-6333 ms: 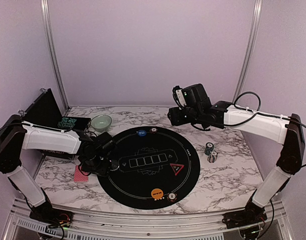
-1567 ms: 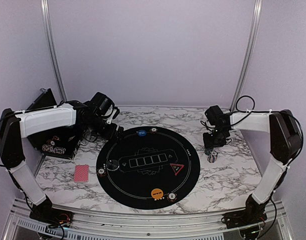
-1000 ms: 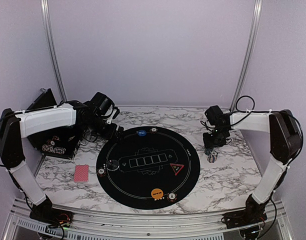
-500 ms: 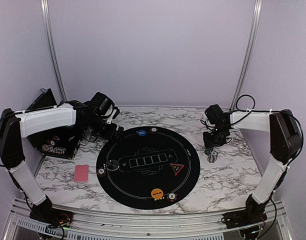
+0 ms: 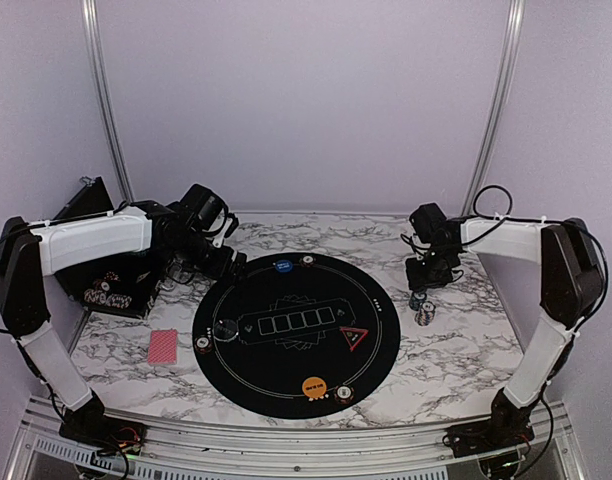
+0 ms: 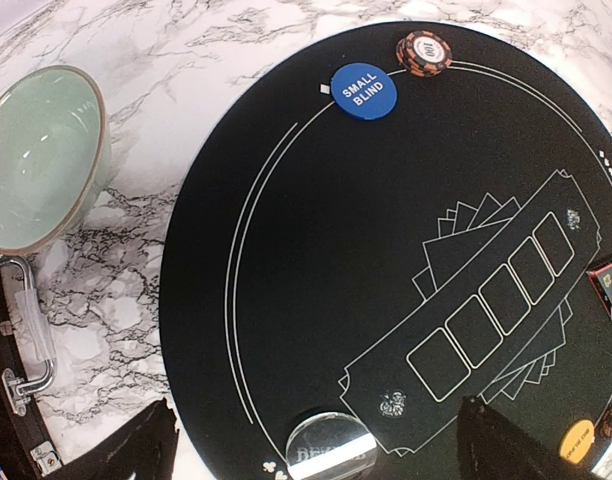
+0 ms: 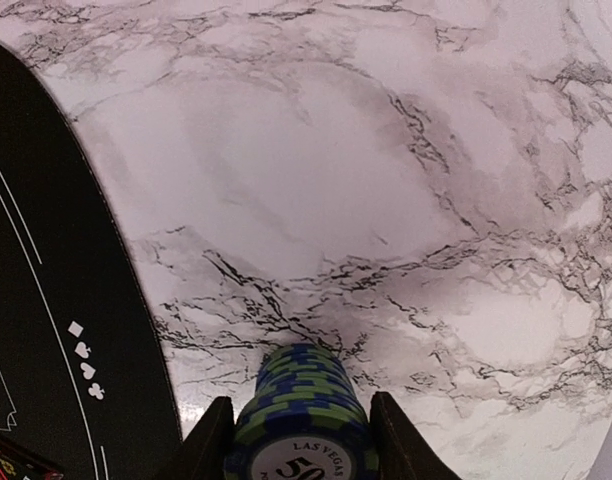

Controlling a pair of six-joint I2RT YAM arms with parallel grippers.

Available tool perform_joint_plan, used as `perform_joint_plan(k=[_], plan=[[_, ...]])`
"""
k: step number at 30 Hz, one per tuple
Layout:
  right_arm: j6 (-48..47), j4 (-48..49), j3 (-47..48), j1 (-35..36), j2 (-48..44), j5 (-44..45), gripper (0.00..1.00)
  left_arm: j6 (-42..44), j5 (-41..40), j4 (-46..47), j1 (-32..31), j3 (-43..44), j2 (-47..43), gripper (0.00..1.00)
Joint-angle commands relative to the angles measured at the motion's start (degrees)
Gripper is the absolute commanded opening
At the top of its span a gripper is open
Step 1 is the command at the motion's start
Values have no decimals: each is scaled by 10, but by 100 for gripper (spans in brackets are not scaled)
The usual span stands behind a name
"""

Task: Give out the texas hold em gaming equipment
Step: Pick up the pile of poker chips from the pile of poker chips.

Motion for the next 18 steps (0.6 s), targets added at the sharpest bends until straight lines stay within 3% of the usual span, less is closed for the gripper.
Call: perform_joint_plan(k=[1, 18], plan=[[-1, -12, 34, 0, -16, 9, 25, 5, 3, 6, 3, -6, -17, 99], [-9, -49, 213, 69, 111, 17, 25, 3, 10, 7, 15, -5, -29, 99]])
